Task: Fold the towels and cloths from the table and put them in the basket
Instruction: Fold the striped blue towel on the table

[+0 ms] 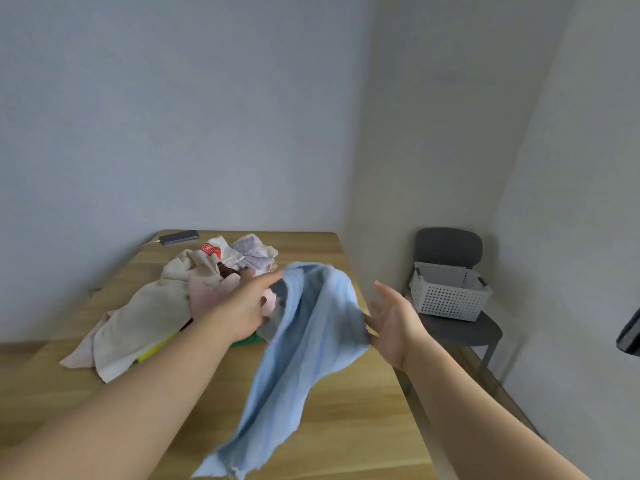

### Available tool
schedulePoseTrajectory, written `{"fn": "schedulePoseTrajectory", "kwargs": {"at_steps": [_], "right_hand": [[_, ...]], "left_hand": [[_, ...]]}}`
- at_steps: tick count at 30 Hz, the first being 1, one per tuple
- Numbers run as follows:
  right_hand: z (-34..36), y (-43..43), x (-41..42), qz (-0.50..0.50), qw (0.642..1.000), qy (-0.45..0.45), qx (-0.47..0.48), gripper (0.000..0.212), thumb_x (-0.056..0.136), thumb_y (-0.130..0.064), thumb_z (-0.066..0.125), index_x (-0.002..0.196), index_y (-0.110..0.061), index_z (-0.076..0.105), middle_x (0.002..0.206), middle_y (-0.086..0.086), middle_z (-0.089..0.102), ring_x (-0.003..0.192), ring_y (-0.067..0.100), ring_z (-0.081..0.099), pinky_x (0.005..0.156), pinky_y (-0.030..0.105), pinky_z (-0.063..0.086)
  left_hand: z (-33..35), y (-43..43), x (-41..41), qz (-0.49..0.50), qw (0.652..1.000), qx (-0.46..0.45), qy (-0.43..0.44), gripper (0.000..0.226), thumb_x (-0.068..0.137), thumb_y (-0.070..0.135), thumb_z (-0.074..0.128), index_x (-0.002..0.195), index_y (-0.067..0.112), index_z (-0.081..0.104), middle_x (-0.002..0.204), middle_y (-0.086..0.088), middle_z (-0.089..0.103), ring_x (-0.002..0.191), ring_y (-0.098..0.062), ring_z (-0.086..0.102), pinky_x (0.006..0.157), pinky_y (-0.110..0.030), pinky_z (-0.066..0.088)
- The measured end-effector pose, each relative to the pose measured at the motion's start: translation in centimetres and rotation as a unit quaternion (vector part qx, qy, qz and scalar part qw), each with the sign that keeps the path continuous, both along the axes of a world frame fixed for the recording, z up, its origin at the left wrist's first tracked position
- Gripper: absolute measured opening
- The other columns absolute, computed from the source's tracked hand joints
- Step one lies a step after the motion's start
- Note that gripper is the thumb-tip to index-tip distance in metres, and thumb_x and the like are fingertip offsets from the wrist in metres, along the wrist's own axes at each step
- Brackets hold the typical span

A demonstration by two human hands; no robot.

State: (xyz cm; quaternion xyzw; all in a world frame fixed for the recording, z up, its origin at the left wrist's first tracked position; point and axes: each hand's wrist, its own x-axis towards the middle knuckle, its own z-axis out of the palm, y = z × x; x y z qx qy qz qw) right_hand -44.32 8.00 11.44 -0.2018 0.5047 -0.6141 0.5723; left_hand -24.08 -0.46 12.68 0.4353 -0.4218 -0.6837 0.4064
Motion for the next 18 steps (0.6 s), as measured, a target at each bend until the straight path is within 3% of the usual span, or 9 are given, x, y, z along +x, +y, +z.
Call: {"fn": "schedulePoseTrajectory", "kwargs": {"at_steps": [1, 3, 6, 8, 10, 13, 14, 16, 18], "right_hand": [[-1.3, 0.2, 0.4, -0.004, 0.999, 0.042, 0.029, 0.055, 0.090, -0.037, 0.056, 0.141, -0.029, 0.037, 0.145, -0.003, 0.036, 0.126, 0.027, 0.044, 0.088, 0.039, 0.041], [-3.7, 0.8, 1.2, 0.001, 0.990, 0.110, 0.087, 0.057, 0.091, -0.033, 0.056, 0.144, -0.027, 0.033, 0.146, -0.002, 0.035, 0.128, 0.028, 0.041, 0.095, 0.038, 0.037], [-6.7, 1.9, 2.6, 0.060, 0.966, 0.188, 0.165, 0.046, 0.092, -0.031, 0.056, 0.134, -0.019, 0.043, 0.127, 0.003, 0.047, 0.107, 0.024, 0.048, 0.089, 0.037, 0.040], [-8.9, 2.7, 3.7, 0.097, 0.944, 0.234, 0.210, 0.045, 0.092, -0.026, 0.055, 0.132, -0.007, 0.045, 0.116, 0.010, 0.053, 0.097, 0.026, 0.050, 0.090, 0.039, 0.042], [-10.7, 3.5, 4.8, 0.136, 0.918, 0.278, 0.247, 0.049, 0.093, -0.021, 0.055, 0.136, -0.002, 0.042, 0.119, 0.019, 0.054, 0.103, 0.031, 0.053, 0.092, 0.037, 0.042], [-13.2, 4.8, 6.3, 0.203, 0.888, 0.318, 0.262, 0.051, 0.091, -0.016, 0.056, 0.138, -0.008, 0.038, 0.118, 0.011, 0.048, 0.088, 0.017, 0.049, 0.070, 0.021, 0.042], [-14.5, 5.1, 6.6, 0.224, 0.873, 0.347, 0.258, 0.054, 0.090, -0.016, 0.058, 0.138, -0.011, 0.036, 0.120, 0.008, 0.047, 0.089, 0.016, 0.049, 0.069, 0.020, 0.042], [-16.7, 5.7, 7.2, 0.289, 0.786, 0.482, 0.258, 0.060, 0.085, -0.021, 0.061, 0.140, -0.022, 0.037, 0.134, 0.005, 0.040, 0.112, 0.020, 0.047, 0.091, 0.027, 0.043], [-18.0, 6.3, 7.5, 0.309, 0.696, 0.598, 0.249, 0.051, 0.085, -0.021, 0.055, 0.134, -0.032, 0.043, 0.135, -0.001, 0.035, 0.124, 0.024, 0.037, 0.100, 0.034, 0.039]], "left_hand": [[-1.4, 0.1, 0.2, -0.006, 0.998, 0.011, -0.054, 0.050, 0.087, 0.029, 0.060, 0.132, 0.016, 0.043, 0.088, -0.004, 0.057, 0.082, -0.018, 0.051, 0.073, -0.031, 0.041], [-4.4, 0.6, 0.7, -0.012, 0.986, 0.024, -0.162, 0.035, 0.089, 0.027, 0.058, 0.122, 0.019, 0.049, 0.106, -0.003, 0.057, 0.098, -0.020, 0.047, 0.081, -0.034, 0.037], [-9.5, 1.4, 1.3, -0.046, 0.956, 0.015, -0.289, 0.021, 0.091, 0.014, 0.055, 0.110, 0.005, 0.051, 0.088, -0.006, 0.048, 0.079, -0.021, 0.046, 0.066, -0.026, 0.036], [-12.3, 2.6, 1.8, -0.093, 0.922, -0.005, -0.375, 0.008, 0.092, 0.011, 0.054, 0.099, 0.008, 0.052, 0.095, -0.006, 0.047, 0.086, -0.023, 0.049, 0.069, -0.023, 0.035], [-15.0, 3.6, 2.4, -0.146, 0.890, -0.007, -0.433, 0.011, 0.092, 0.013, 0.054, 0.102, 0.014, 0.051, 0.102, 0.000, 0.044, 0.097, -0.021, 0.047, 0.076, -0.021, 0.034], [-17.4, 5.0, 3.5, -0.202, 0.842, -0.009, -0.500, 0.029, 0.089, 0.018, 0.057, 0.116, 0.020, 0.047, 0.115, -0.003, 0.047, 0.097, -0.018, 0.046, 0.078, -0.021, 0.039], [-17.8, 5.3, 3.8, -0.220, 0.818, -0.017, -0.531, 0.033, 0.088, 0.020, 0.057, 0.119, 0.023, 0.047, 0.120, -0.004, 0.048, 0.100, -0.019, 0.048, 0.080, -0.022, 0.040], [-18.7, 5.8, 4.4, -0.256, 0.759, -0.063, -0.595, 0.041, 0.084, 0.024, 0.057, 0.124, 0.028, 0.048, 0.125, -0.005, 0.047, 0.113, -0.024, 0.047, 0.089, -0.023, 0.039], [-19.7, 6.0, 4.8, -0.249, 0.762, -0.096, -0.590, 0.036, 0.081, 0.021, 0.061, 0.115, 0.030, 0.053, 0.120, -0.005, 0.048, 0.111, -0.023, 0.051, 0.084, -0.022, 0.040]]}}
